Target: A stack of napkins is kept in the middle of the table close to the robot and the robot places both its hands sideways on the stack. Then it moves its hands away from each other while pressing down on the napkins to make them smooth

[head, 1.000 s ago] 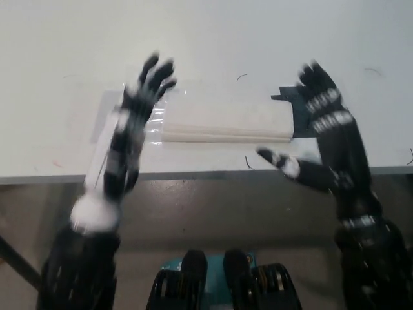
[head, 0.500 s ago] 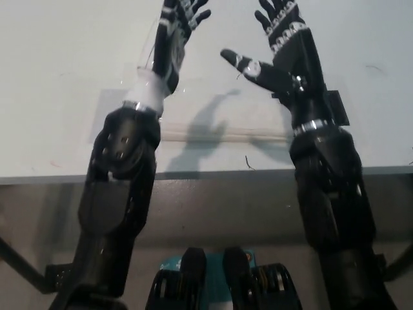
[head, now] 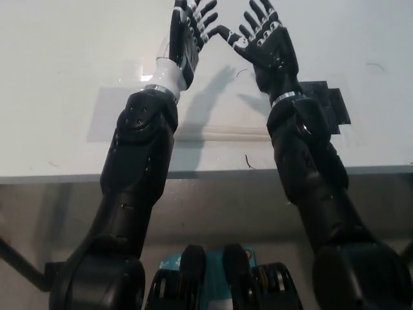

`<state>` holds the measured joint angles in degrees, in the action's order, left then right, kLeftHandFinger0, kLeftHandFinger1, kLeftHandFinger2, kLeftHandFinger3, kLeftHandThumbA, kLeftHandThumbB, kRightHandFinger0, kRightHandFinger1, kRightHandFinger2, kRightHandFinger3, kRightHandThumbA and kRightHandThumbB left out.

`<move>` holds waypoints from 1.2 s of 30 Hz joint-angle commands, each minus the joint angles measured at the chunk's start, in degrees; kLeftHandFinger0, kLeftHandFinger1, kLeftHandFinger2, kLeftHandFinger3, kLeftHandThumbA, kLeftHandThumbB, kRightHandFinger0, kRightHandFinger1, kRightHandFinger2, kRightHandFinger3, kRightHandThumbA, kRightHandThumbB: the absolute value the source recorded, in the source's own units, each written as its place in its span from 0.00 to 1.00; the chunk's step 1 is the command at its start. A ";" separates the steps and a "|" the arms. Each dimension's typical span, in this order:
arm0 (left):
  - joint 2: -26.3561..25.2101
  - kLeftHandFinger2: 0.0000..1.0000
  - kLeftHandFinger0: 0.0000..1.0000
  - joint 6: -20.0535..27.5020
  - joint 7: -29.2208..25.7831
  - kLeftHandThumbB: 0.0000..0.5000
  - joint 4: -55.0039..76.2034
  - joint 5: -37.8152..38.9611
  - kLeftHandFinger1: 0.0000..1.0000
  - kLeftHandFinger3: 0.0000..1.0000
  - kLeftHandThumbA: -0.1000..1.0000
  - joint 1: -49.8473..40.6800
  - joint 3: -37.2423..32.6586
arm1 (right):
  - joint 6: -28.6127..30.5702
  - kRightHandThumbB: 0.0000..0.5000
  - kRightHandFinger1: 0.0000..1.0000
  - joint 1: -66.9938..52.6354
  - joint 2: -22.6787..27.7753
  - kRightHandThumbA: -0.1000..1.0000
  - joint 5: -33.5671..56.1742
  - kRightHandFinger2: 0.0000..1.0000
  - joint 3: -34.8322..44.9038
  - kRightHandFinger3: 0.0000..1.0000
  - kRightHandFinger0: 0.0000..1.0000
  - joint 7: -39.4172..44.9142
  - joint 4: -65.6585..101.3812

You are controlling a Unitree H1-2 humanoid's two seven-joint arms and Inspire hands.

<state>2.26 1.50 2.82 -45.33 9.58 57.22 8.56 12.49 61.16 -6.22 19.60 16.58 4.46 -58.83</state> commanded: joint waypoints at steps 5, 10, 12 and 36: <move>-1.31 1.00 1.00 6.21 -0.74 0.70 -10.88 0.21 1.00 1.00 1.00 7.44 0.70 | 8.54 0.62 1.00 6.72 0.73 1.00 1.04 1.00 1.28 1.00 1.00 1.39 -10.93; -1.22 1.00 1.00 10.44 -2.69 0.66 -19.58 -1.10 1.00 1.00 1.00 9.21 0.08 | 9.34 0.59 1.00 6.95 0.61 1.00 0.23 1.00 0.63 1.00 1.00 1.94 -15.61; -0.91 1.00 1.00 11.06 -3.18 0.63 -21.06 -1.34 1.00 1.00 1.00 8.81 -0.18 | 9.32 0.63 1.00 6.38 0.36 1.00 -0.45 1.00 0.06 1.00 1.00 1.63 -16.61; 0.57 1.00 1.00 15.84 -4.88 0.65 -31.62 -9.76 1.00 1.00 1.00 0.01 -13.91 | 4.41 0.77 1.00 -1.30 5.82 1.00 -12.92 1.00 -16.93 1.00 1.00 -5.05 -22.34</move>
<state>2.54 17.66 -1.86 -75.81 2.31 58.85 -4.21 19.11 60.42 -1.92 10.02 0.99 2.62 -80.25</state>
